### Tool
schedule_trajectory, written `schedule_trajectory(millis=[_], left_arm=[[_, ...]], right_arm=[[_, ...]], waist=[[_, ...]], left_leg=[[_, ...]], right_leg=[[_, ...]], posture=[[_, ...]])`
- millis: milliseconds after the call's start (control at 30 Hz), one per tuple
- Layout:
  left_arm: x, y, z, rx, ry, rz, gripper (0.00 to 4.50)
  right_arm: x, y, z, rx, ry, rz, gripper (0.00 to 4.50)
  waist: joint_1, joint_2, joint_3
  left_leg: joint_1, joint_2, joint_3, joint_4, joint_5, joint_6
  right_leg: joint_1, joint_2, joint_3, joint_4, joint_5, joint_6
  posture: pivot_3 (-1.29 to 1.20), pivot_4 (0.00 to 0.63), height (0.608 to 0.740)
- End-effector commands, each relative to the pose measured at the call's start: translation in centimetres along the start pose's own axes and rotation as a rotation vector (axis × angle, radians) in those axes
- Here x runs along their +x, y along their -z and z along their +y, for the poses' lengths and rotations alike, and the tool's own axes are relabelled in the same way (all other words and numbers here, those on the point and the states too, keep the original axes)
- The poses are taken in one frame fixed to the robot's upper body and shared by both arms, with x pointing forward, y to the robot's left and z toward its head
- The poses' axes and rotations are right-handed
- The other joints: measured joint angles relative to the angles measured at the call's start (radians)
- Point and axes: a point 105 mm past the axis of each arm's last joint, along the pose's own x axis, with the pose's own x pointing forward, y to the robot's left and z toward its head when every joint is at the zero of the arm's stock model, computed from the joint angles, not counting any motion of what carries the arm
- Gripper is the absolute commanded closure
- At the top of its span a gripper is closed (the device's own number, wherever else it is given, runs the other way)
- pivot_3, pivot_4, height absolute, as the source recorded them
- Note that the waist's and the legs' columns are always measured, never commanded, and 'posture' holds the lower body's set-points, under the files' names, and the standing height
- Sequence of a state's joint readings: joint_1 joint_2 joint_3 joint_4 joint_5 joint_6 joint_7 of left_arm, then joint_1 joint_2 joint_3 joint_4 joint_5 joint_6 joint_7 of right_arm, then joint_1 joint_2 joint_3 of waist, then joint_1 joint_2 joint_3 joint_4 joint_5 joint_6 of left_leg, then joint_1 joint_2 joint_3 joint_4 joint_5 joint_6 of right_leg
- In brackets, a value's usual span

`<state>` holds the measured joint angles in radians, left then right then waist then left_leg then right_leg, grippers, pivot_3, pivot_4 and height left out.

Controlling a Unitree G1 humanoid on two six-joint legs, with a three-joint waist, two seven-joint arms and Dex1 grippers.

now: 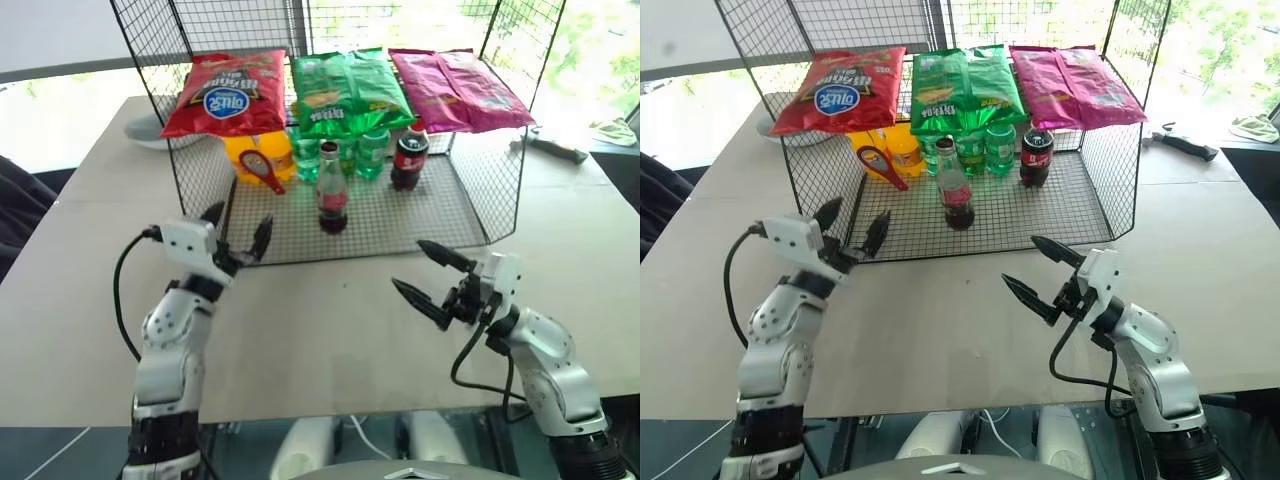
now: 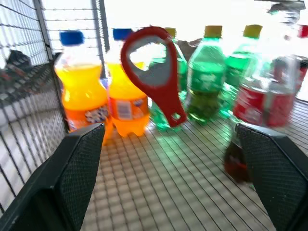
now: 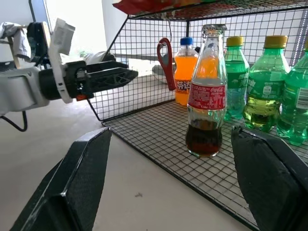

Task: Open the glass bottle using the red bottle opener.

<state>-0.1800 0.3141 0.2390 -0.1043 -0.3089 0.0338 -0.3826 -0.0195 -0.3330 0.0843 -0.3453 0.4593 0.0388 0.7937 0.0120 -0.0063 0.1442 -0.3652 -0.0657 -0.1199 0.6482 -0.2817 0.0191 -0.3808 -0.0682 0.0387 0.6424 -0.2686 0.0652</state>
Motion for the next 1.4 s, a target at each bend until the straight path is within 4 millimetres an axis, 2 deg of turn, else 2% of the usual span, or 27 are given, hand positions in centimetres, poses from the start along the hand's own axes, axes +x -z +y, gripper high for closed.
schedule_trajectory(millis=[33,300,500,633,733,1000,1167,1400], left_arm=[[1.2,-1.2,1.1,0.017,-0.031,-0.060,0.00],[3.7,-1.6,1.4,-0.028,0.010,-0.096,0.00],[6.0,-1.7,0.3,-0.064,0.072,-0.111,0.00],[6.4,-1.9,-0.2,-0.084,0.090,-0.128,0.00],[6.3,-2.1,-0.5,-0.094,0.103,-0.142,0.82],[4.8,-1.8,-0.5,-0.121,0.082,-0.142,4.42],[4.5,-3.0,-0.4,-0.165,0.067,-0.185,4.47],[3.9,-4.5,-1.2,-0.273,0.103,-0.229,4.47]], right_arm=[[1.0,-2.1,0.6,-0.027,-0.031,-0.071,0.50],[1.6,-2.3,0.8,-0.032,-0.030,-0.082,0.50],[1.6,-2.1,0.7,-0.045,-0.011,-0.081,0.50],[1.5,-1.9,0.7,-0.052,-0.005,-0.077,0.50],[1.6,-1.9,0.7,-0.054,-0.004,-0.076,0.29],[1.5,-1.7,0.7,-0.055,-0.005,-0.073,0.29],[1.7,-1.6,0.7,-0.050,-0.011,-0.072,0.29],[1.9,-1.5,0.7,-0.046,-0.016,-0.079,0.29]], waist=[[0.000,0.000,0.000],[-0.002,-0.001,0.000],[0.001,-0.003,0.001],[-0.003,-0.003,0.001],[-0.007,-0.003,0.001],[-0.018,-0.003,0.001],[-0.018,-0.004,0.001],[-0.022,-0.004,0.001]], left_leg=[[0.000,0.000,0.000,0.000,0.000,0.000],[0.000,0.000,0.000,0.000,0.000,0.000],[-0.002,0.000,-0.001,0.002,0.000,0.000],[-0.002,-0.001,-0.001,0.002,0.000,0.000],[-0.003,0.000,-0.001,0.002,0.000,0.000],[-0.005,0.000,0.000,0.002,0.000,0.000],[-0.005,0.000,0.000,0.003,0.000,0.000],[-0.005,0.000,0.000,0.003,0.000,0.000]], right_leg=[[0.000,0.000,0.000,0.000,0.000,0.000],[0.000,0.004,0.000,0.000,0.000,0.000],[-0.002,0.004,-0.001,0.001,0.000,0.000],[-0.002,0.004,0.000,0.001,0.000,0.000],[-0.002,0.004,0.000,0.001,0.000,0.000],[-0.005,0.003,0.001,0.002,0.000,0.000],[-0.005,0.002,0.001,0.003,0.000,0.000],[-0.005,0.002,0.001,0.003,0.000,0.000]], posture=[[0.00,0.150,0.740],[0.00,0.150,0.740],[0.00,0.150,0.740],[0.00,0.150,0.740],[0.00,0.150,0.740],[0.00,0.150,0.740],[0.00,0.150,0.740],[0.00,0.150,0.740]])
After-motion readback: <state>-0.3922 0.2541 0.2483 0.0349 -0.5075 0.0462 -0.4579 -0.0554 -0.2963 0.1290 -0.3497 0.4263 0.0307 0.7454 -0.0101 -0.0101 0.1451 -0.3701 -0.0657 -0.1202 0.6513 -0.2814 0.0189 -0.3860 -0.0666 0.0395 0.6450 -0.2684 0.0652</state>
